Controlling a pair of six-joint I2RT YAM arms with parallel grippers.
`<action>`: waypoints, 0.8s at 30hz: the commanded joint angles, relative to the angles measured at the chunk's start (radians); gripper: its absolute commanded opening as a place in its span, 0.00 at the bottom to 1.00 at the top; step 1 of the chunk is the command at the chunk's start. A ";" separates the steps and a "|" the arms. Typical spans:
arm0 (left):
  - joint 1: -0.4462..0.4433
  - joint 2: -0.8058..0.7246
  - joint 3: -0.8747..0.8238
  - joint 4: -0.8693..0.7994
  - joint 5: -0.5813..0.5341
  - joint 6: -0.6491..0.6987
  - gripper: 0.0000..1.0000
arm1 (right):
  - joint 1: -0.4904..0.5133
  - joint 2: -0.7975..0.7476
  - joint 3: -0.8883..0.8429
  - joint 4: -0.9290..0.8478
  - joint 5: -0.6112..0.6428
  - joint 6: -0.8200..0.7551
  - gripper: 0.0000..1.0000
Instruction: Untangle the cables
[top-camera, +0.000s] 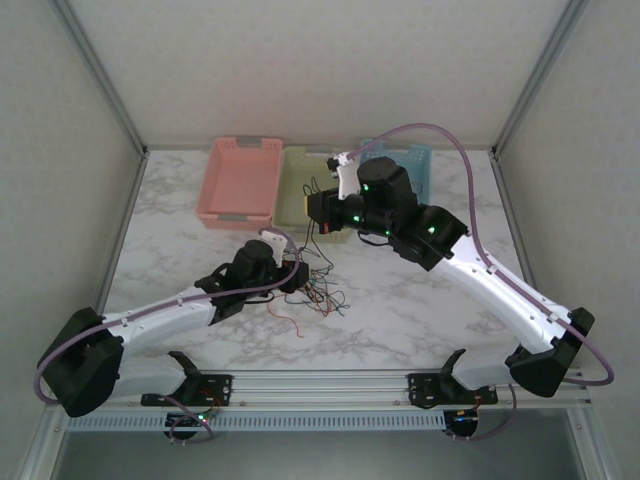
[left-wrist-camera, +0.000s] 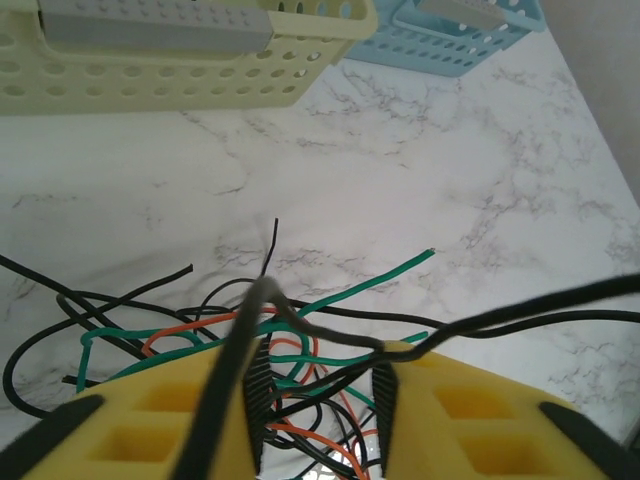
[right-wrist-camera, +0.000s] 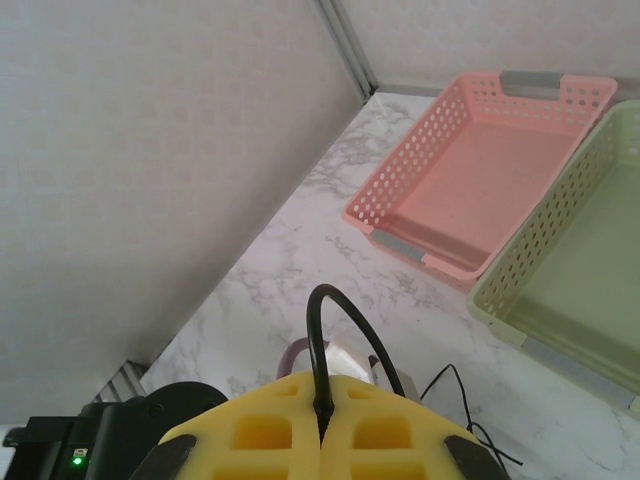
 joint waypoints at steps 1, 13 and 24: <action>-0.008 0.002 0.011 0.021 -0.030 0.015 0.24 | -0.004 -0.034 0.034 -0.005 0.023 -0.005 0.00; -0.004 -0.128 -0.046 -0.139 -0.176 -0.008 0.00 | -0.033 -0.096 0.065 -0.058 0.160 -0.092 0.00; 0.051 -0.320 -0.038 -0.392 -0.281 -0.066 0.00 | -0.175 -0.121 0.137 -0.104 0.105 -0.112 0.00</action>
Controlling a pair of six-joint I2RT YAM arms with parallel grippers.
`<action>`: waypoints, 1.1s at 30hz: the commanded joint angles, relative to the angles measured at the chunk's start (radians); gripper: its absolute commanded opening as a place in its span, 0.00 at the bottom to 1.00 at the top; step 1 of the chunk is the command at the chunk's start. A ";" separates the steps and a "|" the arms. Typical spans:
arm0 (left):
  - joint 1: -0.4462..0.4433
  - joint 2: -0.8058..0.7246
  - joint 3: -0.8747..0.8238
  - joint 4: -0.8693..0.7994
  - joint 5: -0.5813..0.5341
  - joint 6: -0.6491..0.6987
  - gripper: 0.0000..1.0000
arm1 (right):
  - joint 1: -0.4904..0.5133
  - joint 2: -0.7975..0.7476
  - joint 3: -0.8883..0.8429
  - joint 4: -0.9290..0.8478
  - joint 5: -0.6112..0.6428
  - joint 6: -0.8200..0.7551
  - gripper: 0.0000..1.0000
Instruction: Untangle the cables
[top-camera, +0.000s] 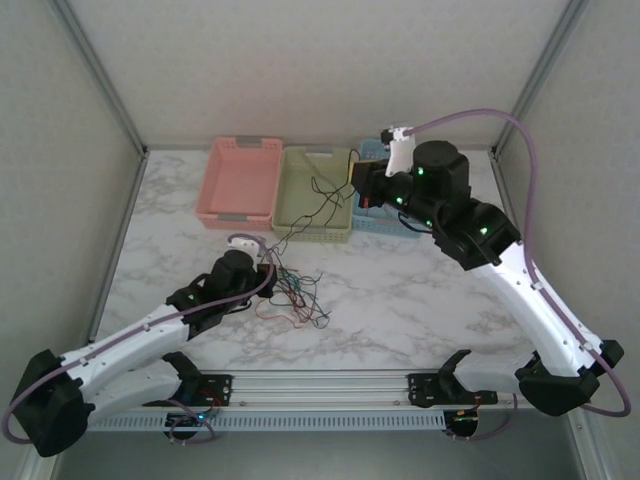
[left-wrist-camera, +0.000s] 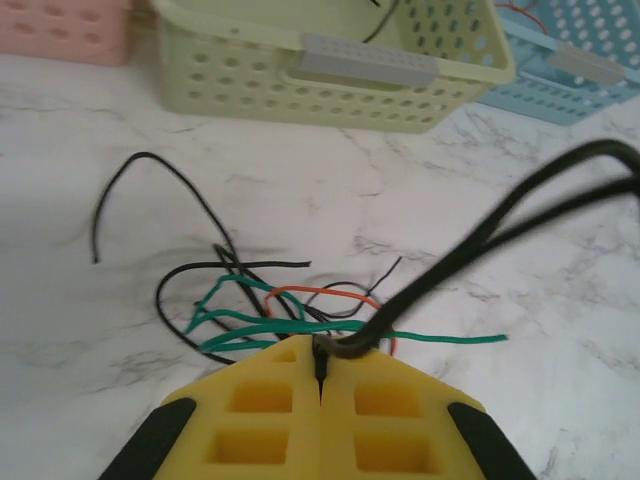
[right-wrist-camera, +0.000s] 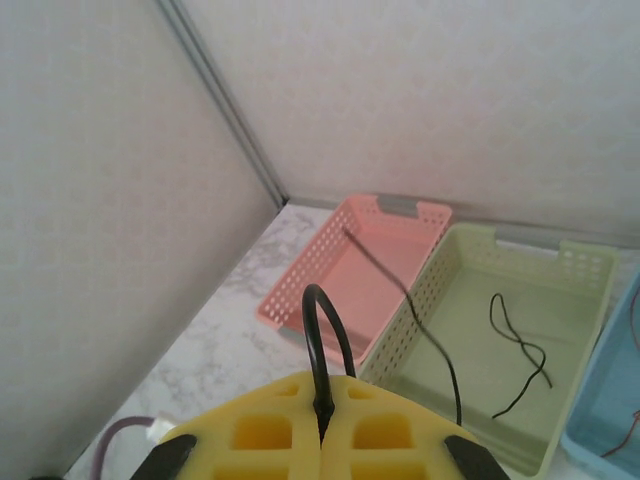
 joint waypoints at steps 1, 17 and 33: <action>0.023 -0.049 0.026 -0.134 -0.069 -0.036 0.00 | -0.024 -0.009 0.041 -0.029 -0.015 -0.027 0.00; 0.128 -0.146 0.100 -0.321 -0.099 -0.068 0.00 | -0.055 0.058 0.073 -0.068 0.052 -0.118 0.00; 0.139 -0.176 0.127 -0.370 -0.079 -0.043 0.00 | -0.086 0.543 0.393 -0.012 0.145 -0.108 0.00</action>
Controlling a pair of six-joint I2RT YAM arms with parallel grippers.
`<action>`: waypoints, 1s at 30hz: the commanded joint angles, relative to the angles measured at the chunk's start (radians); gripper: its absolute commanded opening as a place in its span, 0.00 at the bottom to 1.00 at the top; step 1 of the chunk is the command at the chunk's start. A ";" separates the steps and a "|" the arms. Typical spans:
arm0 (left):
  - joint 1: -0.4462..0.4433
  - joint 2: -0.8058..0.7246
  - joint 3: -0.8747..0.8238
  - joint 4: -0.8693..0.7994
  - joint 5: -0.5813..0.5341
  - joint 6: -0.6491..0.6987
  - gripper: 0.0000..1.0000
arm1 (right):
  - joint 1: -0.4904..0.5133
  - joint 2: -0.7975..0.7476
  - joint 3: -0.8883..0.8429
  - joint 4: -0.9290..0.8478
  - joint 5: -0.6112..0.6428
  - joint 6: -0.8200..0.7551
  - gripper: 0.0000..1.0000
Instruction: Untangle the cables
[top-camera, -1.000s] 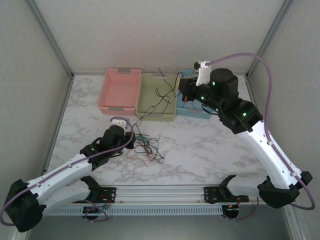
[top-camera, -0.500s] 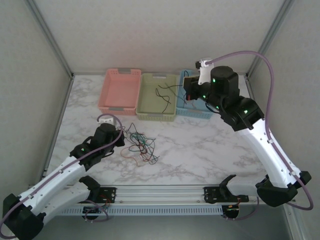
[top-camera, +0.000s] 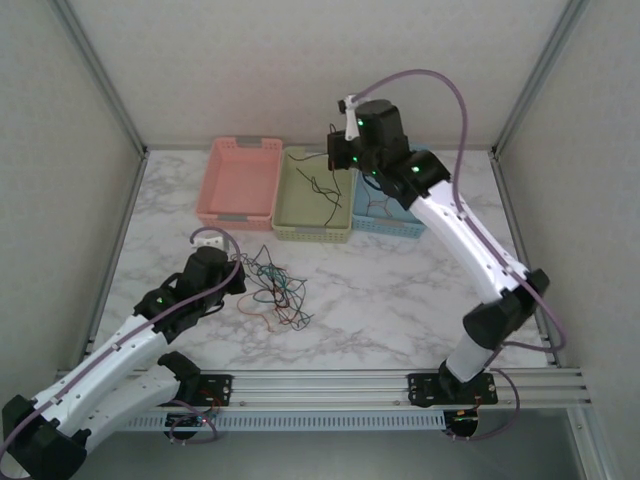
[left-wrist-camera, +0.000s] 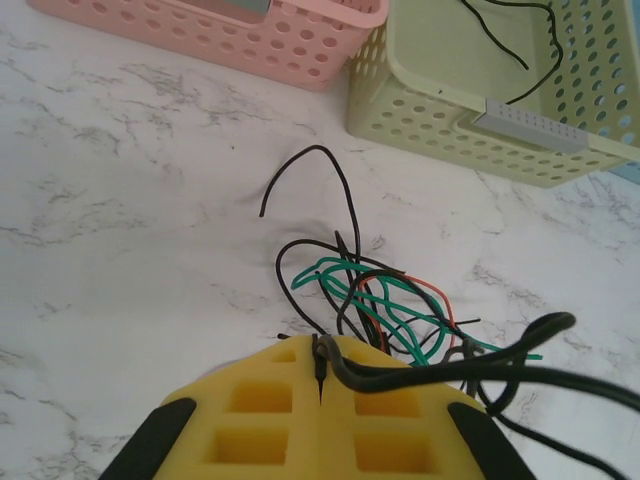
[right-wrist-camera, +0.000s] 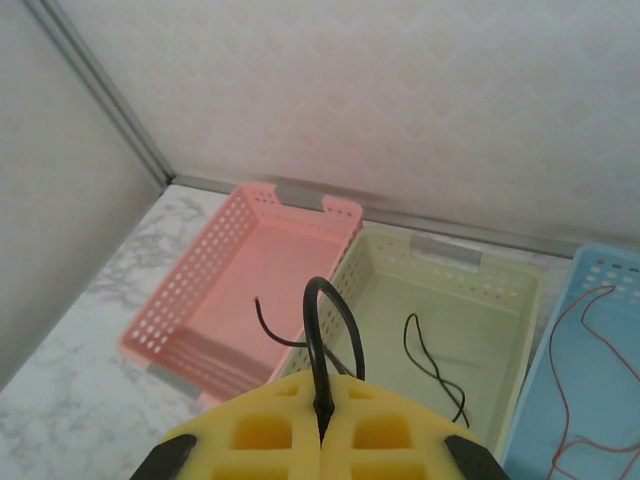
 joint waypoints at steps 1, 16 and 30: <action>0.011 -0.015 0.038 -0.028 0.012 0.008 0.00 | -0.031 0.100 0.086 0.024 0.049 0.000 0.00; 0.013 -0.019 0.041 -0.039 0.021 0.008 0.00 | -0.089 0.562 0.429 -0.067 0.077 0.015 0.00; 0.013 -0.011 0.026 -0.025 0.038 0.006 0.00 | -0.079 0.567 0.279 -0.058 -0.027 -0.029 0.12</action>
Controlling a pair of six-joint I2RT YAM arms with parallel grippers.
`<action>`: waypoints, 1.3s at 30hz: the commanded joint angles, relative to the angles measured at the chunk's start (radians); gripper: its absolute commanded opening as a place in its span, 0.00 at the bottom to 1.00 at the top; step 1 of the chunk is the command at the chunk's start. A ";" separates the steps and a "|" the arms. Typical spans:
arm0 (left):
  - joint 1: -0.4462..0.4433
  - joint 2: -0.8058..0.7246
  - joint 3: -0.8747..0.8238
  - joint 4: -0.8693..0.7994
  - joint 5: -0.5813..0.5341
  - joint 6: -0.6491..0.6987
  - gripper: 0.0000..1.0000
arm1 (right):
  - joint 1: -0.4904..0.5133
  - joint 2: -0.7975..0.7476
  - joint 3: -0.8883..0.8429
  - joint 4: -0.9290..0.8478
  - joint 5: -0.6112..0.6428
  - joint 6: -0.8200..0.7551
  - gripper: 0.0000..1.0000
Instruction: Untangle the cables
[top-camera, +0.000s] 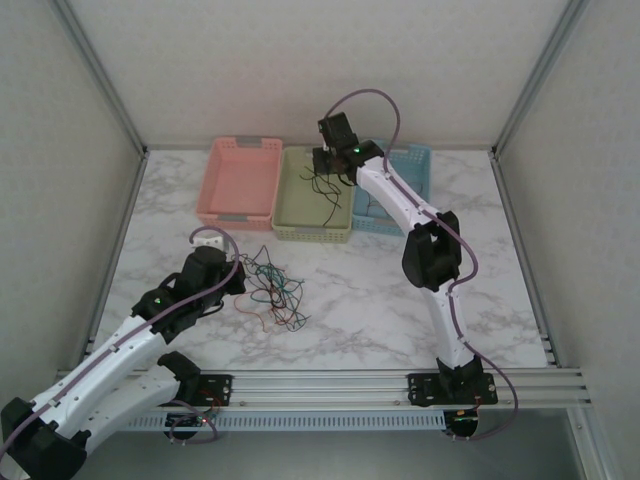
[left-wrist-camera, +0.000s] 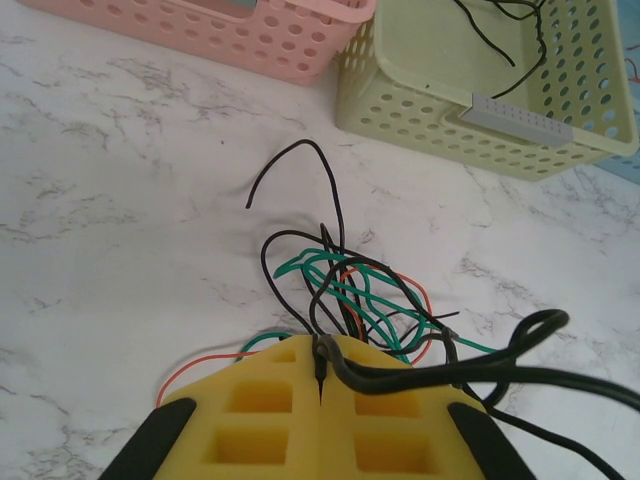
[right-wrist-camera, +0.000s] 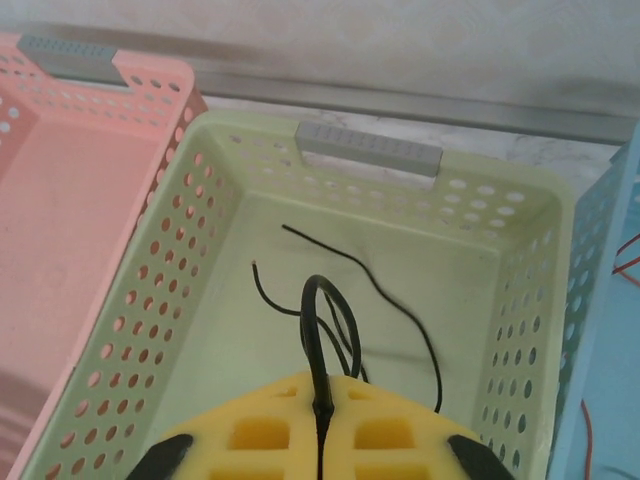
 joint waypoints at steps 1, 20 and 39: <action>0.009 -0.002 0.018 -0.012 0.012 0.005 0.00 | 0.014 -0.022 -0.024 -0.015 -0.095 -0.043 0.20; 0.009 -0.015 0.079 -0.036 0.078 0.002 0.00 | 0.058 -0.707 -0.827 0.304 -0.384 -0.032 0.50; 0.008 -0.032 0.174 -0.072 0.215 0.021 0.00 | 0.277 -0.829 -1.390 0.678 -0.497 0.207 0.50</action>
